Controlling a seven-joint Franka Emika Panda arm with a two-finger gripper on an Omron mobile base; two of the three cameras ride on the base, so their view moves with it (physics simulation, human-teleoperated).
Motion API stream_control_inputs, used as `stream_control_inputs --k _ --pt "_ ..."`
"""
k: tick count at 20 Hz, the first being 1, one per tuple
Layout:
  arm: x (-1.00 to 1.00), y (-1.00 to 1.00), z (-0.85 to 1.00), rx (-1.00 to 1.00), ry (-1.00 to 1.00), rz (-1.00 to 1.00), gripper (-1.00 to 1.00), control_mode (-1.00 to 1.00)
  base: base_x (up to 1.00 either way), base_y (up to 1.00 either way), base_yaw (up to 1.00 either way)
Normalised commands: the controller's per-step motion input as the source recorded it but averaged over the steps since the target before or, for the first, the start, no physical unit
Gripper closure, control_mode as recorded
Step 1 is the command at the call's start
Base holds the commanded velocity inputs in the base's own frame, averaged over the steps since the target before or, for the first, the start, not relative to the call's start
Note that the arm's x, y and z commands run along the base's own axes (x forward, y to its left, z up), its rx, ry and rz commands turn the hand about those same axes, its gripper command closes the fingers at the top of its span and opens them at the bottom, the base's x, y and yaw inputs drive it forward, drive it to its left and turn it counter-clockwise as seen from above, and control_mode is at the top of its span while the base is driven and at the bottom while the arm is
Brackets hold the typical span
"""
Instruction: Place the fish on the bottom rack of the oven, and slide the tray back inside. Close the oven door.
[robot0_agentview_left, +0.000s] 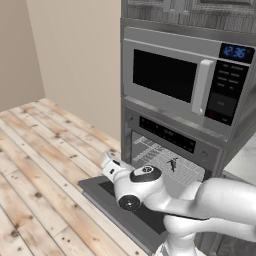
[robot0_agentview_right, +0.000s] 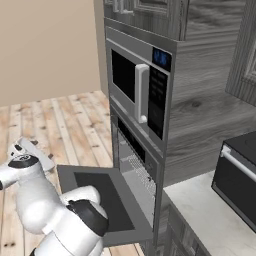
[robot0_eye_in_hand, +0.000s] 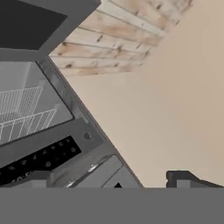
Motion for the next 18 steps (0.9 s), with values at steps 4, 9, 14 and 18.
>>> stream_control_inputs --k 4,9,14,18 --pt "-1.00 0.52 -0.89 -0.09 -0.10 -0.08 -1.00 -1.00 0.00 0.00 0.00" --pt "-0.99 0.49 -1.00 -0.25 -0.09 -0.15 -1.00 -1.00 0.00 0.00 0.00" --pt "-0.71 0.47 -1.00 -0.32 -0.03 -0.22 -1.00 -1.00 0.00 0.00 0.00" --pt "-0.20 0.52 -1.00 -0.33 0.10 -0.32 -1.00 -1.00 0.00 0.00 0.00"
